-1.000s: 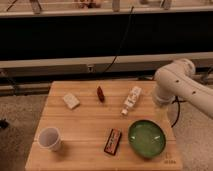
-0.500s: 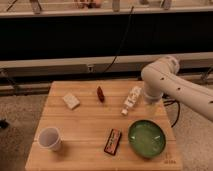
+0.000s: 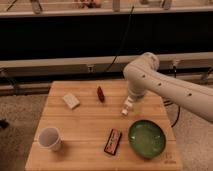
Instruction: Wipe the white sponge on the table
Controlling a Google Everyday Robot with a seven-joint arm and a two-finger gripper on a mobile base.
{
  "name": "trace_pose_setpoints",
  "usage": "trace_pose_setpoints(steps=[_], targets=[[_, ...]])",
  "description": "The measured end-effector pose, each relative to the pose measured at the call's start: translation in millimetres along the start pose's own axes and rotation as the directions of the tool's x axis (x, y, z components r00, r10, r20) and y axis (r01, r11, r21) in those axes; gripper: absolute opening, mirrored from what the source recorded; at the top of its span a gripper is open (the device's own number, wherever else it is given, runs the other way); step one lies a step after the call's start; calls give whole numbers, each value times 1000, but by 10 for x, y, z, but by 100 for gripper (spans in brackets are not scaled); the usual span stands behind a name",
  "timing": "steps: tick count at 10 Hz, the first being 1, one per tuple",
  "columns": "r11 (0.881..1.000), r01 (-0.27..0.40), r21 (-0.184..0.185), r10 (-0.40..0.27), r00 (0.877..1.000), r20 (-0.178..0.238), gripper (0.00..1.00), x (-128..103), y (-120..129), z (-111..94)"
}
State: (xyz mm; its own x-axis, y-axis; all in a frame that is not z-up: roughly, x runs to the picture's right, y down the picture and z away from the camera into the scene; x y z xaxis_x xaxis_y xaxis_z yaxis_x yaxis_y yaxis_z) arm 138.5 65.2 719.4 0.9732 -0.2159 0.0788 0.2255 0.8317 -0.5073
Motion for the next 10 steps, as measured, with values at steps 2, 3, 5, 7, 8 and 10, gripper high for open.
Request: trace_pose_setpoints(steps=[2,3,5,7,8,10], targets=[[1000,27,0,-27,1000,3,80,-115,-40,42],[999,39,4,-39,999,10,80,-224,-78,54],[996,85,19,-86,996,14,80,-507,-232,42],[992,122,23,-122,992,18,80,-644,-290,54],[989,145,23,-145,989,15,80,-727,-316,71],[983,182,28,-182,983,23,80,-949,-391,95]])
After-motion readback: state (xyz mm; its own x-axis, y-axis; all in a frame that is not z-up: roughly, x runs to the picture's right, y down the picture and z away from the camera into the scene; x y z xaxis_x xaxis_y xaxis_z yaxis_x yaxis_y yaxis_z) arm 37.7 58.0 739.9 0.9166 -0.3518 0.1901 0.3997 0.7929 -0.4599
